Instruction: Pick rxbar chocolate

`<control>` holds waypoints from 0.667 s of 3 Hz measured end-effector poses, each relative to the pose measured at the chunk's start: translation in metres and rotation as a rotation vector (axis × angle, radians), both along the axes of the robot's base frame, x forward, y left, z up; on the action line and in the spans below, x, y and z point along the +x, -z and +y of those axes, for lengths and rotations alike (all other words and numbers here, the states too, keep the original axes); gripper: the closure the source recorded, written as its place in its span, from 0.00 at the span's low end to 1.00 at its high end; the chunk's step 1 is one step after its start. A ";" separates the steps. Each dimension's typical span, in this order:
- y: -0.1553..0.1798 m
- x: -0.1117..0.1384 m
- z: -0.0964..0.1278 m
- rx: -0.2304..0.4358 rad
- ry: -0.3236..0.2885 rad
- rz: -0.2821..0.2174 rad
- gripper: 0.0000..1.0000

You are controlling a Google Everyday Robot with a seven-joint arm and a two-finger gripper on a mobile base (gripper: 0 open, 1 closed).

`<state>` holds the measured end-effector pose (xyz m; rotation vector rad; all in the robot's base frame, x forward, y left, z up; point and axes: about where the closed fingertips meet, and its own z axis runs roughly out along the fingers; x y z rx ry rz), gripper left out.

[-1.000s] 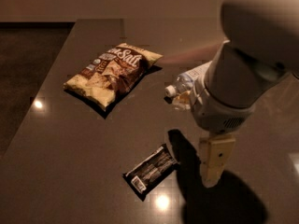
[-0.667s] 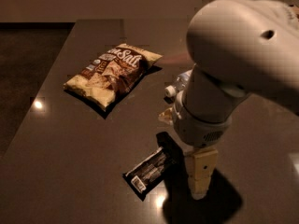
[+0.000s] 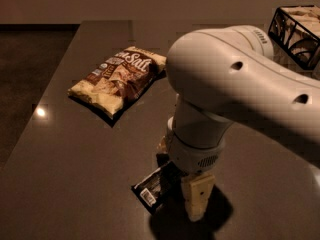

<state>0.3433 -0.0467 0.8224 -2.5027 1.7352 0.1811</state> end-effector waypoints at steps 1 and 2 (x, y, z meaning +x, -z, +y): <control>-0.007 -0.004 0.010 -0.013 -0.014 0.013 0.41; -0.018 -0.001 0.014 -0.025 -0.007 0.019 0.64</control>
Offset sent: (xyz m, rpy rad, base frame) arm 0.0019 0.0162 0.0287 -0.0408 0.0408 -0.0028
